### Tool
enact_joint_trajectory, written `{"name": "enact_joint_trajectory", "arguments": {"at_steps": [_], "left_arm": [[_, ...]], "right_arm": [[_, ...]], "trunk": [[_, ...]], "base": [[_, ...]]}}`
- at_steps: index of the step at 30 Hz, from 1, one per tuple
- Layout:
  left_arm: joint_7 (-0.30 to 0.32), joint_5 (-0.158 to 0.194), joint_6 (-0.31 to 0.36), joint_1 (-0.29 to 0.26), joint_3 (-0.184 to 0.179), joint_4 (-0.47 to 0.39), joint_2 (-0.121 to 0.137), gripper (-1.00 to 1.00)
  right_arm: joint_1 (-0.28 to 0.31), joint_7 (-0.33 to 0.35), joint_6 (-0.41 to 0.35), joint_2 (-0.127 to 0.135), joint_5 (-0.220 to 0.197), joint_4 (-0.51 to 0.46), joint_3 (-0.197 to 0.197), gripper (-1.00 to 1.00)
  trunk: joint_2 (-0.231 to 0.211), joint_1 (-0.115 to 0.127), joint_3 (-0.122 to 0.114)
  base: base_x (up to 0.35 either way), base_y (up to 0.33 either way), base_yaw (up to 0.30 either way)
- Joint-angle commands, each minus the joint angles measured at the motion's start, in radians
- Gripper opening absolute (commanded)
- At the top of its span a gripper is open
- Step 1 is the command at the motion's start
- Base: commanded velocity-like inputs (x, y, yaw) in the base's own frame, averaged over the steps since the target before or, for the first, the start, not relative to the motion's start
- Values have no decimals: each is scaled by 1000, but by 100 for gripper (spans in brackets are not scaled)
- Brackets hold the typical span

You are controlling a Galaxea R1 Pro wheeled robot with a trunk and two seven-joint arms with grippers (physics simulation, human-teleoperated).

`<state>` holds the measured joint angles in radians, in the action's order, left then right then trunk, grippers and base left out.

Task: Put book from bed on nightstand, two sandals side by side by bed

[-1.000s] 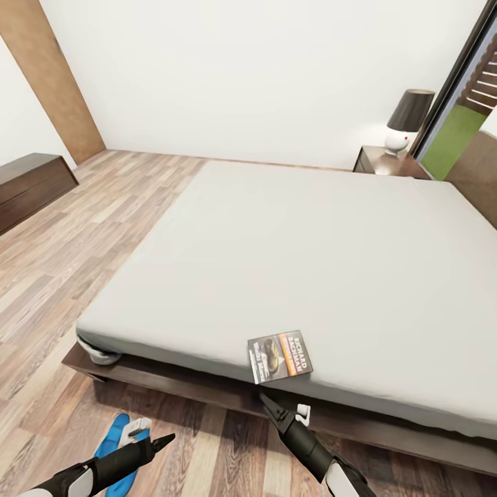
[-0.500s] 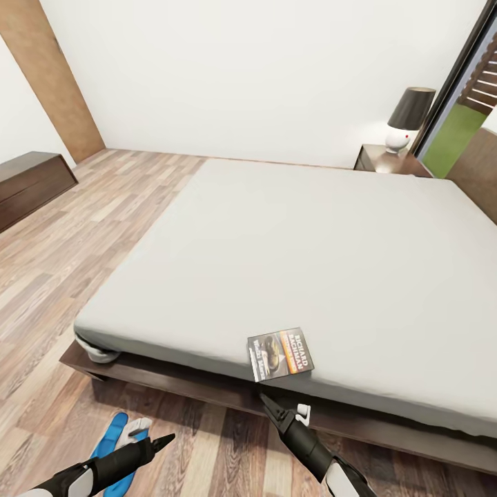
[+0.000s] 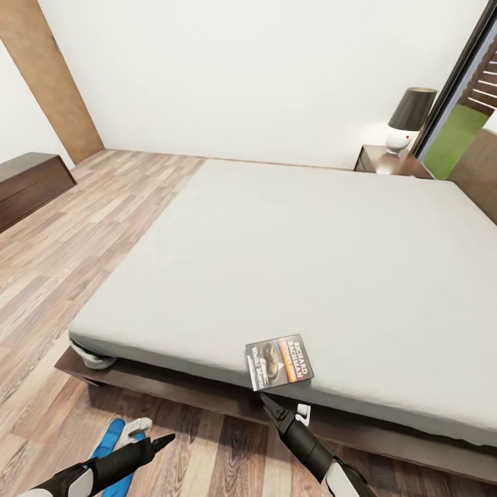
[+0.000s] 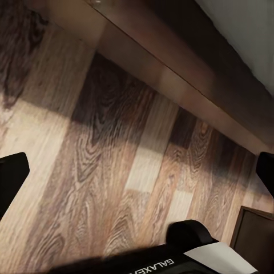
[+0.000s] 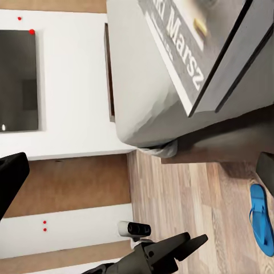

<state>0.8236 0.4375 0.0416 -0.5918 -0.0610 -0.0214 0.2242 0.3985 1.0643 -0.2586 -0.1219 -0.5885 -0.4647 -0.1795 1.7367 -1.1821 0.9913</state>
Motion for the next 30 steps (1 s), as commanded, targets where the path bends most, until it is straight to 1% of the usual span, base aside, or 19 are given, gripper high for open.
{"name": "enact_joint_trajectory", "arguments": {"at_steps": [1,14,20,30], "left_arm": [[3,9,4,0,-6,0,1,100],[3,9,4,0,-6,0,1,100],[3,9,4,0,-6,0,1,100],[3,9,4,0,-6,0,0,100]], "right_arm": [[0,4,-10,-1,-2,0,-5,100],[0,5,-11,-1,-2,0,-5,100],[0,5,-11,-1,-2,0,-5,100],[0,5,-11,-1,-2,0,-5,100]], "trunk": [[0,0,1],[0,0,1],[0,0,1],[0,0,1]], "base": [[48,-12,0],[11,-2,0],[148,0,0],[17,0,0]]}}
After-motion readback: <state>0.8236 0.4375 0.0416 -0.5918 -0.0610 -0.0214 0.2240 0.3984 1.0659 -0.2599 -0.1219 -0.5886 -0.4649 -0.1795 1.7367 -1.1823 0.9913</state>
